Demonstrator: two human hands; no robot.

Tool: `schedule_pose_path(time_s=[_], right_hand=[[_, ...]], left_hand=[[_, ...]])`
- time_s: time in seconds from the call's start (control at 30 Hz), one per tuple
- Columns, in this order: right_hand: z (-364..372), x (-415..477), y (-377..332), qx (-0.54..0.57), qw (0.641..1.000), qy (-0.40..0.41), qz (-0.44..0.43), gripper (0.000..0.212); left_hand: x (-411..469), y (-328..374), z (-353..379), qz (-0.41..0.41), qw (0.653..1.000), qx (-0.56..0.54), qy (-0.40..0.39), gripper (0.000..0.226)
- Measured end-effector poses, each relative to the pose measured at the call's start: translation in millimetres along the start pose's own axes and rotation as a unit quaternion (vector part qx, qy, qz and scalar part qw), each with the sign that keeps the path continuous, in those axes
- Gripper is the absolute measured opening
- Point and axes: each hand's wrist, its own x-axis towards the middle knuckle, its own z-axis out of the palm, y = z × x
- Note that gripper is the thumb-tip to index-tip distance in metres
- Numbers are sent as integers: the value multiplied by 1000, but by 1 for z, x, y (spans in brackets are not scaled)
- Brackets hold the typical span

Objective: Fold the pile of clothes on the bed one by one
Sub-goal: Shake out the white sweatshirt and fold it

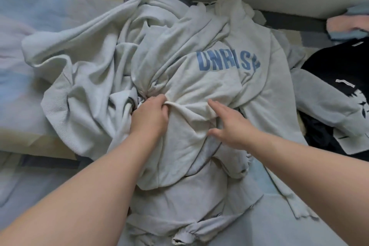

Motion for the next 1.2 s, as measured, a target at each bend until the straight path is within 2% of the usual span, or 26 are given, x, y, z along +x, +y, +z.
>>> schedule_pose_path(time_s=[0.1, 0.17, 0.23, 0.3, 0.4, 0.43, 0.53, 0.67, 0.83, 0.9, 0.93, 1.0, 1.1, 1.2], right_hand=[[-17, -16, -12, 48, 999, -5, -16, 93], [-29, -32, -19, 61, 998, 1, -13, 91], [-42, -53, -23, 65, 998, 24, -10, 86], [-54, -75, -26, 114, 992, 57, -14, 64], [-74, -114, -28, 158, 983, 97, -7, 26], [-81, -129, -27, 184, 977, 111, -4, 24], [-106, -182, -29, 281, 947, 157, 0, 36], [-132, -276, -40, 349, 925, 148, -8, 39], [-144, -442, -43, 501, 858, 112, -21, 29], [-143, -509, -37, 483, 869, 102, -12, 49], [-142, -541, -36, 451, 887, 98, -9, 49], [-142, -596, -38, 409, 907, 105, 10, 37], [-164, -662, -44, 361, 912, 182, 69, 8], [-214, -718, -58, 380, 903, 189, 60, 4]], left_hand=[[-15, 19, -21, 5, 997, -2, -76, 12], [-29, 41, -39, 38, 994, -5, -99, 13], [-49, 71, -59, 87, 988, -81, -99, 13], [-70, 103, -79, 123, 971, -177, -98, 16], [-102, 150, -106, 165, 950, -244, -101, 23], [-112, 163, -115, 171, 945, -261, -100, 22], [-135, 198, -142, 189, 933, -296, -81, 17], [-183, 255, -183, 221, 915, -330, -69, 18], [-281, 330, -250, 203, 898, -391, 17, 21], [-329, 362, -280, 189, 885, -425, 35, 22], [-350, 377, -294, 177, 874, -451, 37, 22], [-386, 403, -322, 159, 860, -484, 39, 24], [-427, 423, -361, 100, 863, -493, 51, 25], [-454, 427, -389, 32, 880, -472, 37, 19]])
